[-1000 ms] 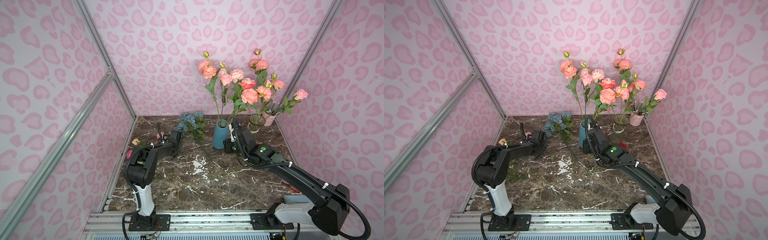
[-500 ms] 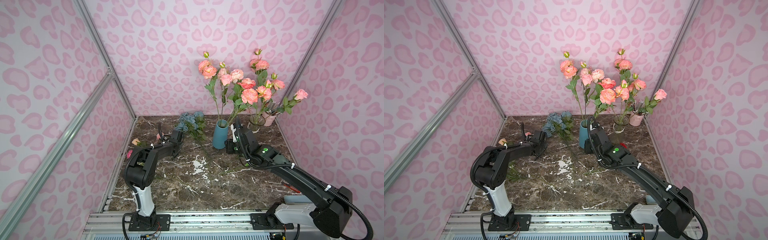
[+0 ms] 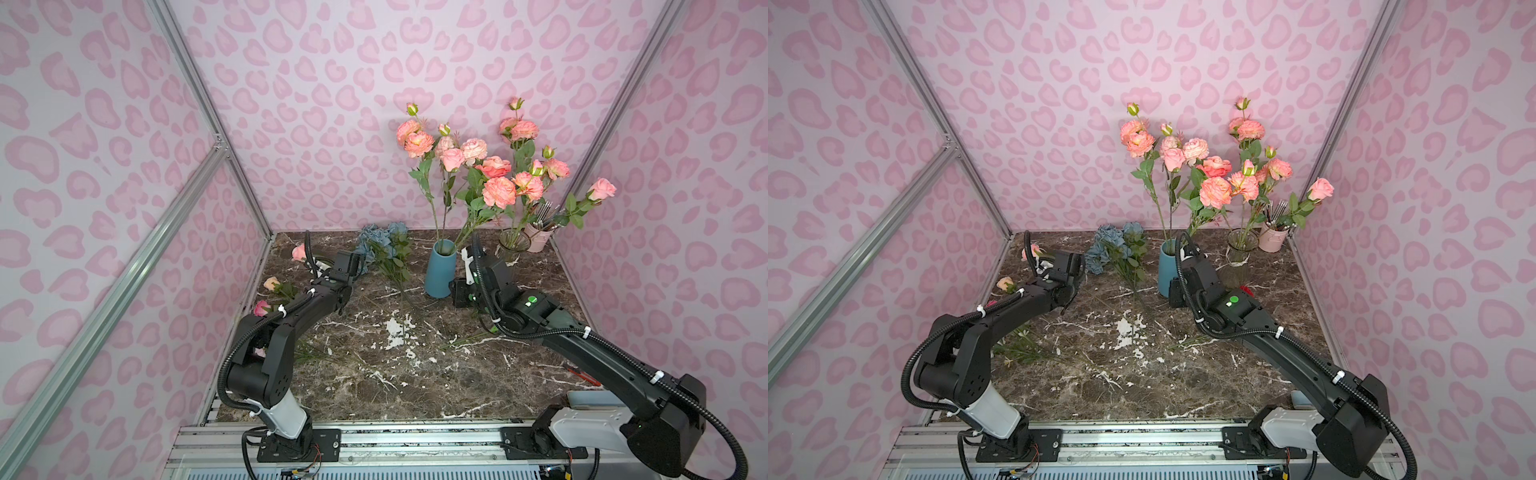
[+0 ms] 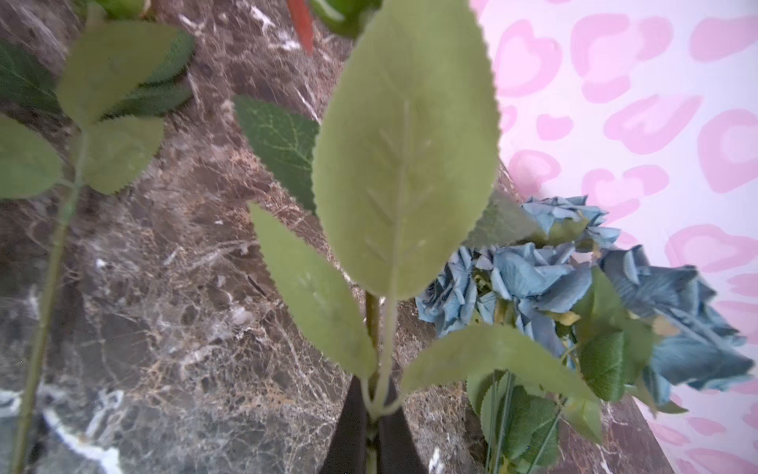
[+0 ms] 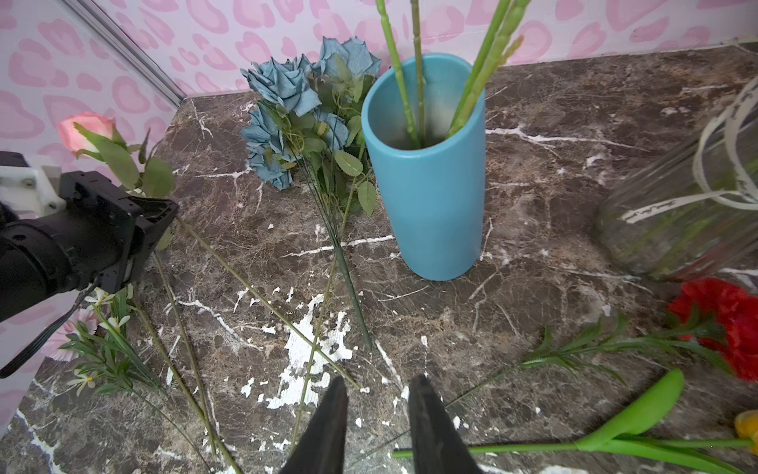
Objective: Place the pink flowers into the vase
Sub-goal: Pick up the flower at the center of the board.
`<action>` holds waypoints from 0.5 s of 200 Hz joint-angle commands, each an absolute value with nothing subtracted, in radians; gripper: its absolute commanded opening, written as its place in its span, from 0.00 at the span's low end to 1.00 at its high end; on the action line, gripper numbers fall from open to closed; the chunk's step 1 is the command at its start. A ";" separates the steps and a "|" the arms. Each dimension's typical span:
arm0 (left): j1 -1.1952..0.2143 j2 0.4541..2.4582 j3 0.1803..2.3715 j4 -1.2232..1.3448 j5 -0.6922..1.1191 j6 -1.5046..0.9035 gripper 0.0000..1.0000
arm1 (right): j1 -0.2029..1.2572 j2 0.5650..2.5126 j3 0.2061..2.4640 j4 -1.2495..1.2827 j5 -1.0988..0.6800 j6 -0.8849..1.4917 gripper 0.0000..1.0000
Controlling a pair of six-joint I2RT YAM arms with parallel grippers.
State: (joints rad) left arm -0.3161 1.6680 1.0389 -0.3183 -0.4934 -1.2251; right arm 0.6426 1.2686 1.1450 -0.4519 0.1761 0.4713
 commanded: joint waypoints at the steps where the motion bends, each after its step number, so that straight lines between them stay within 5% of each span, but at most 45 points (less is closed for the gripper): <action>1: -0.316 1.624 1.042 -0.327 -0.624 -1.186 0.04 | 0.644 1.260 1.167 -0.414 0.175 0.472 0.31; 100: -0.316 1.422 1.108 -0.260 -0.836 -0.866 0.04 | 0.704 1.259 1.205 -0.376 0.246 0.472 0.31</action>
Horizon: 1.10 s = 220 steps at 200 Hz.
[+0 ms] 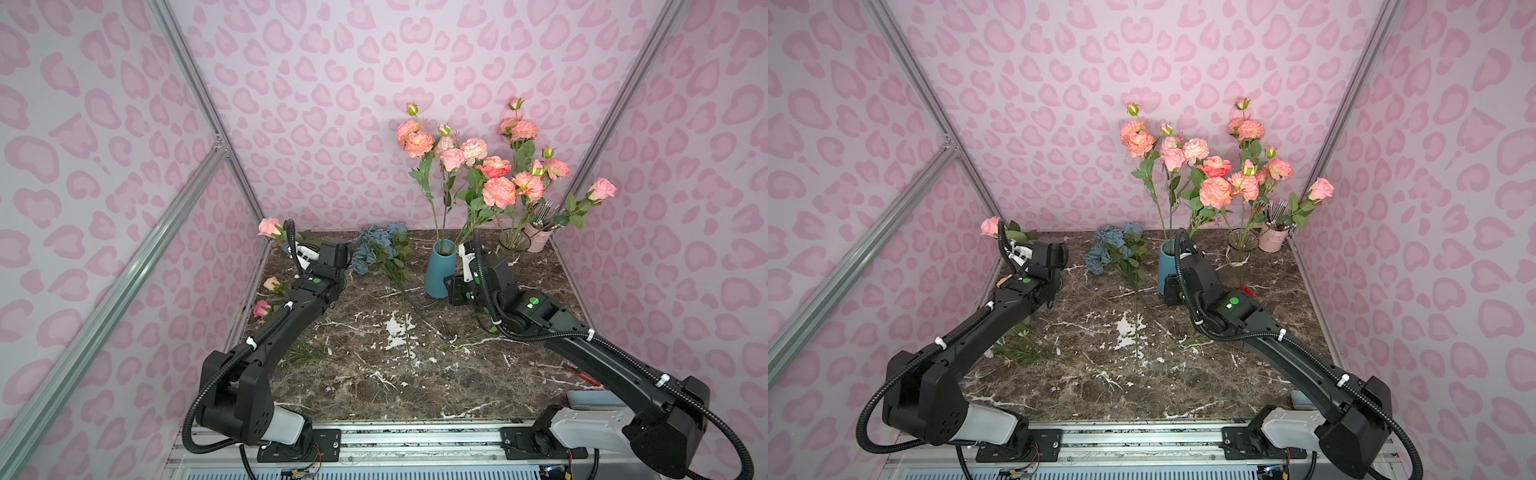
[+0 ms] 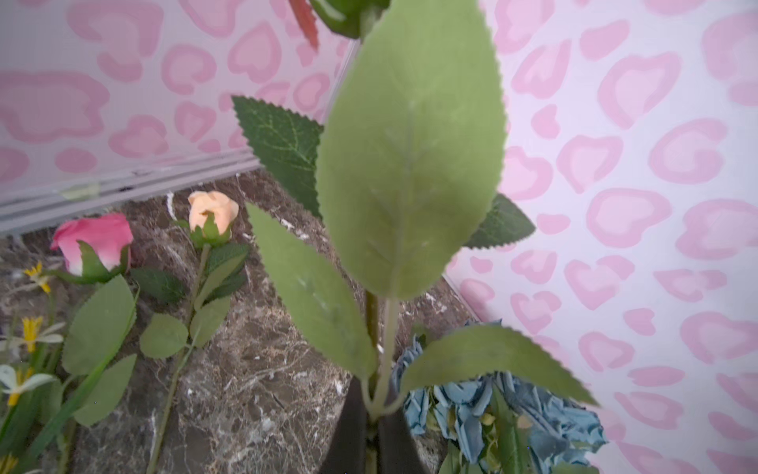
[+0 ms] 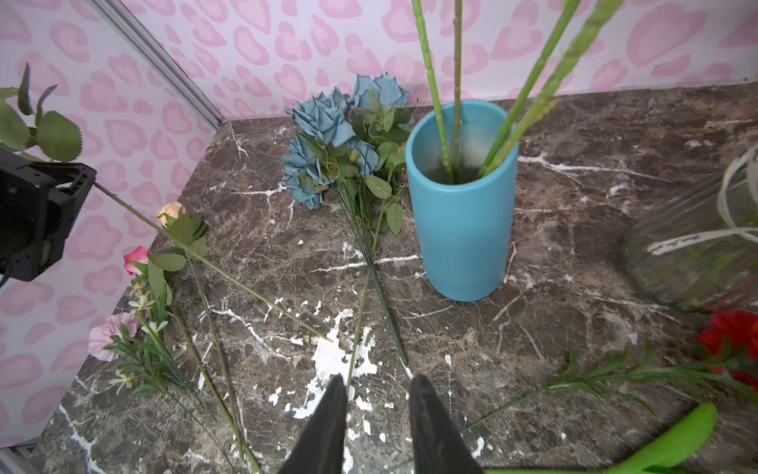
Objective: Place the pink flowers into the vase
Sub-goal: Pick up the flower at the center of the board.
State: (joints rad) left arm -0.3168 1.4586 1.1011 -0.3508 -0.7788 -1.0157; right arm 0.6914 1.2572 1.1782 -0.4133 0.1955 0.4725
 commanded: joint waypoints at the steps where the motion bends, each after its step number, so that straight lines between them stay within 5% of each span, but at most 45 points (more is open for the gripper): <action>1: -0.316 1.421 1.108 -0.255 -0.835 -0.857 0.04 | 0.704 1.259 1.205 -0.376 0.247 0.472 0.31; 69: -0.402 1.318 1.157 -0.120 -0.771 -0.578 0.04 | 0.715 1.211 1.153 -0.240 0.258 0.500 0.31; 220: -0.449 1.298 1.377 -0.185 -0.334 -0.472 0.04 | 0.728 1.128 0.960 -0.370 0.438 0.669 0.31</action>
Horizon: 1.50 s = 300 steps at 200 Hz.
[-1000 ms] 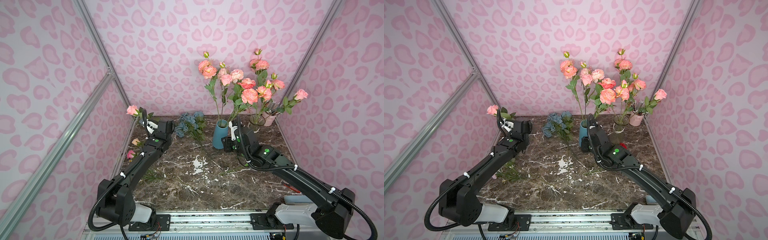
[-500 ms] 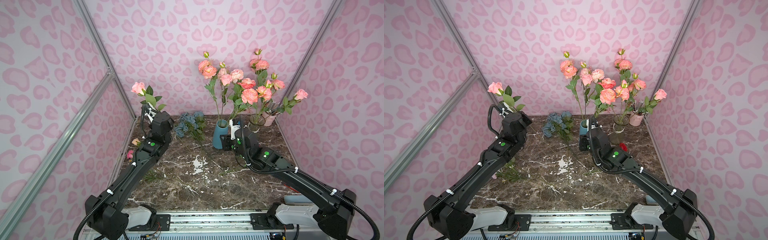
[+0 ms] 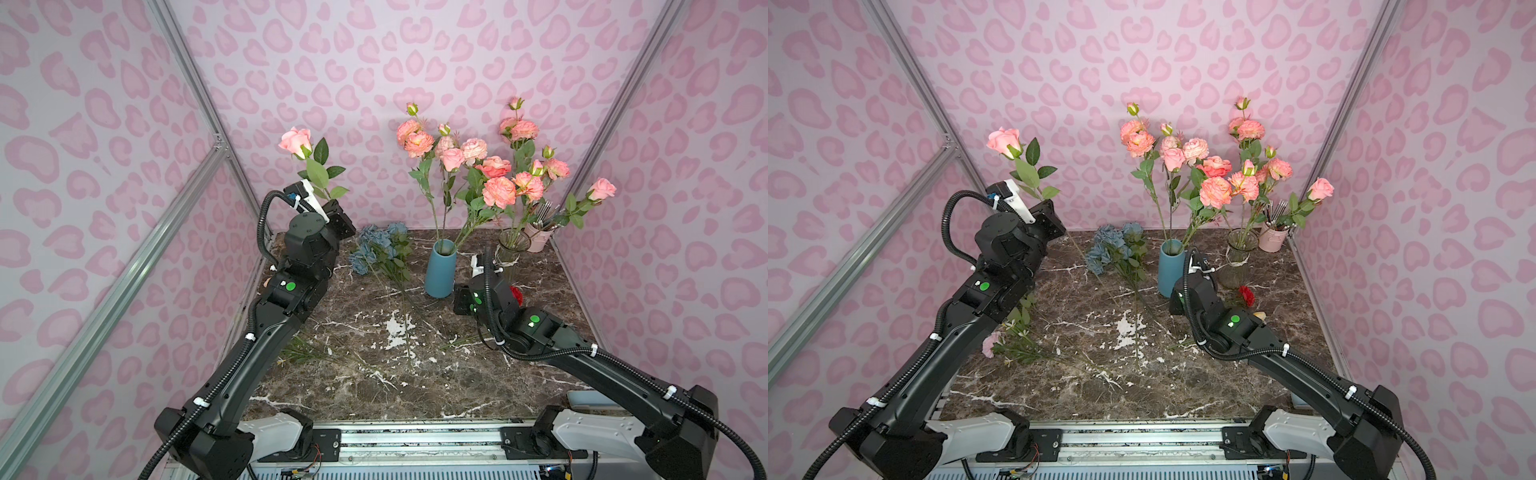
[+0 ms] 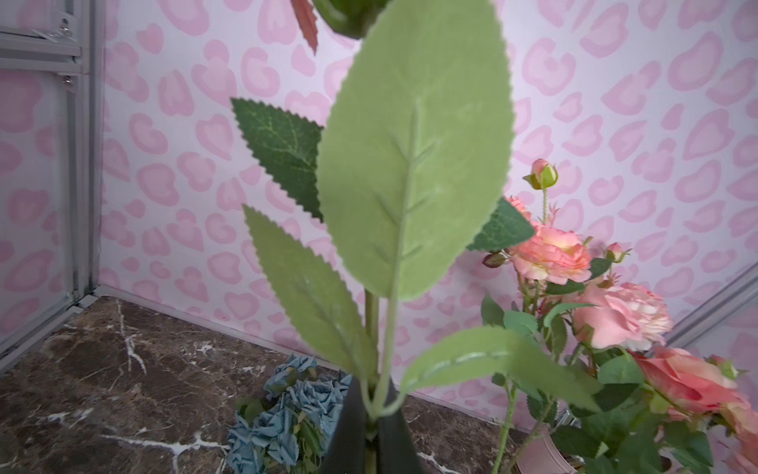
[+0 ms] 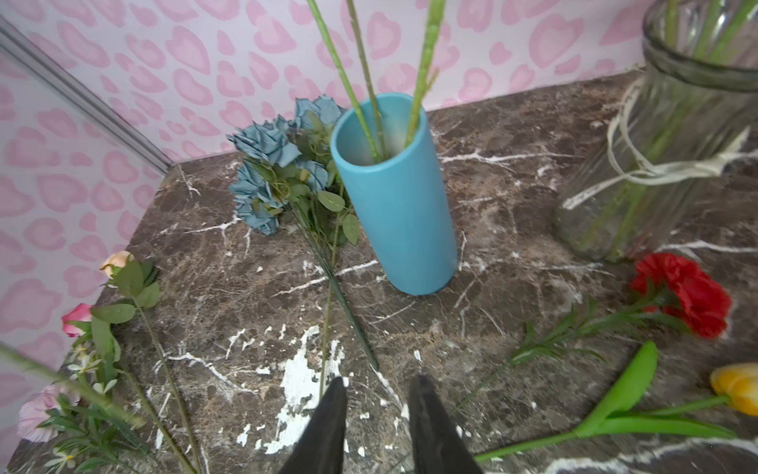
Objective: Place the pink flowers into the vase
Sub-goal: Pick up the flower at the center of the board.
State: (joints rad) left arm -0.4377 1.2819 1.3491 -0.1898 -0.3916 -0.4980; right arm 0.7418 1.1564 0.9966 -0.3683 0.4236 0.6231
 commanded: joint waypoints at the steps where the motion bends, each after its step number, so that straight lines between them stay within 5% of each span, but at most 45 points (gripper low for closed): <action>1: -0.448 1.300 1.379 -0.185 -0.333 -0.472 0.04 | 0.726 1.127 0.958 -0.368 0.436 0.670 0.31; 300: -0.767 1.765 1.946 0.139 -0.506 -0.142 0.04 | 0.602 1.001 0.762 -0.335 0.351 0.714 0.31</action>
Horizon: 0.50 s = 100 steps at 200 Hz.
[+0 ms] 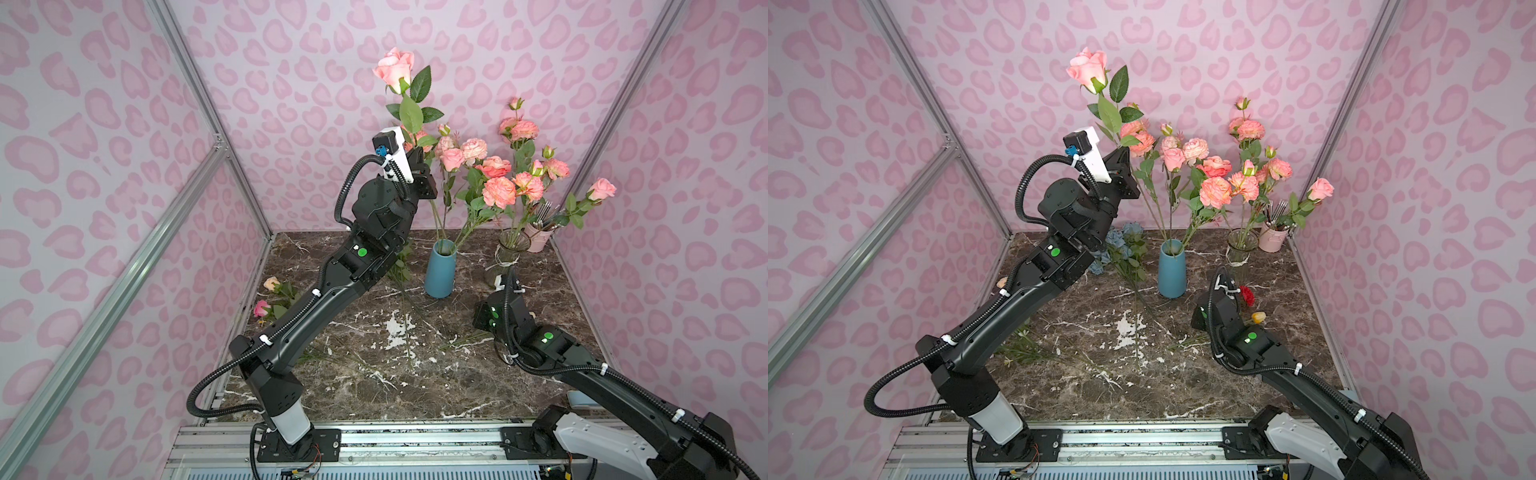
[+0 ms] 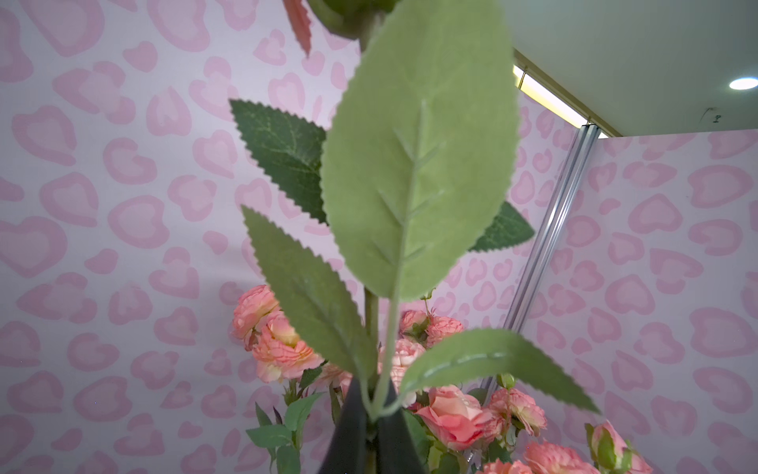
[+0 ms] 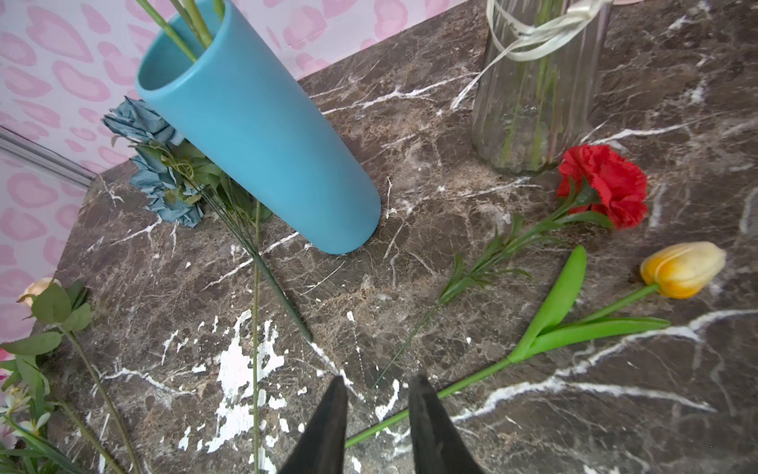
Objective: Place the pink flowers into the vase
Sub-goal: Pick up the flower at the center of the board, then place the flower in the vase.
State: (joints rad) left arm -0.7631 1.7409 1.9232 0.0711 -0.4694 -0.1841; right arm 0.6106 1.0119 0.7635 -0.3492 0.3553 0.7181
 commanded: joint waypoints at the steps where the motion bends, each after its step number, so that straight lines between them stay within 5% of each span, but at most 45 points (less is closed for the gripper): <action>1: -0.767 1.766 1.948 0.140 -0.508 -0.142 0.04 | 0.602 1.000 0.761 -0.335 0.351 0.713 0.31; 100: -0.770 1.957 2.114 0.160 -0.594 -0.034 0.04 | 0.518 0.971 0.733 -0.296 0.279 0.656 0.31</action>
